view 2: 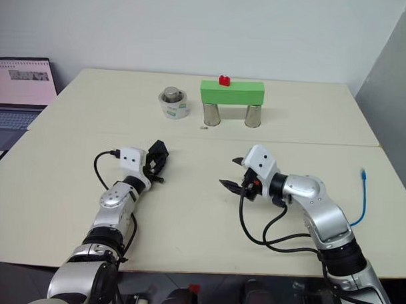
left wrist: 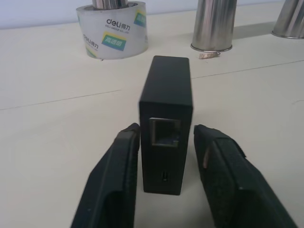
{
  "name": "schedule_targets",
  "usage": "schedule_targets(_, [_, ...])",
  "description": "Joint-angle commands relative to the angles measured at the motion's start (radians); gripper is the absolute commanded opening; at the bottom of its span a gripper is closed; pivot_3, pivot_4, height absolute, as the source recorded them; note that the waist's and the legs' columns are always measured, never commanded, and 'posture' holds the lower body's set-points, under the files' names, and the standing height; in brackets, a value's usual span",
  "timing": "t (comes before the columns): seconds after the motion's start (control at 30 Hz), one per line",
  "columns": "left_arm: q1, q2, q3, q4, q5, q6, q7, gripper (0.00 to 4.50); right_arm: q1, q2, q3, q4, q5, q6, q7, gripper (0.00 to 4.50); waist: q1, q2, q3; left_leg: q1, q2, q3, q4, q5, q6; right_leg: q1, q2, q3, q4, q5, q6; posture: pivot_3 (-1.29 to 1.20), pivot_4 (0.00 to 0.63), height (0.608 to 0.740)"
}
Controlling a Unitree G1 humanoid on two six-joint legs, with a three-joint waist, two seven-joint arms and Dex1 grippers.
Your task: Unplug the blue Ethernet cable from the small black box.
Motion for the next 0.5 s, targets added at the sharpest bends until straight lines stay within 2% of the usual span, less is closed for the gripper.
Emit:
schedule_targets(0.03, [0.039,0.01,0.012,-0.015,-0.01,0.004,-0.017,2.92,-0.018,0.005,-0.014,-0.019,0.002,-0.003,0.001,3.47,0.0,0.0,0.0,0.0,0.0,0.0,0.0,0.0,0.0,0.0,0.0,0.0,0.0,0.0,0.0,0.0,0.15,0.74])
schedule_targets(0.23, [0.098,0.049,-0.018,-0.124,0.024,0.088,-0.039,4.18,-0.016,0.004,-0.021,-0.021,0.013,0.009,0.007,3.47,-0.006,0.0,0.0,0.0,0.0,0.0,0.0,0.0,0.0,0.0,0.0,0.0,0.0,0.0,0.0,0.0,0.15,0.74])
schedule_targets(0.4, [0.278,0.186,-0.037,-0.52,0.012,0.326,-0.125,4.18,0.038,-0.055,-0.051,-0.062,0.021,0.016,0.026,3.47,-0.022,0.0,0.0,0.001,0.001,0.0,-0.001,0.0,0.0,0.0,0.0,0.001,0.0,0.0,-0.001,0.0,0.15,0.74])
schedule_targets(0.5, [0.35,0.257,-0.011,-0.673,-0.028,0.426,-0.168,4.18,0.079,-0.091,-0.099,-0.082,0.037,0.025,0.023,3.47,-0.02,0.0,0.0,0.0,0.002,0.0,-0.001,0.0,0.0,-0.001,0.0,0.0,0.0,0.0,-0.001,0.0,0.15,0.74])
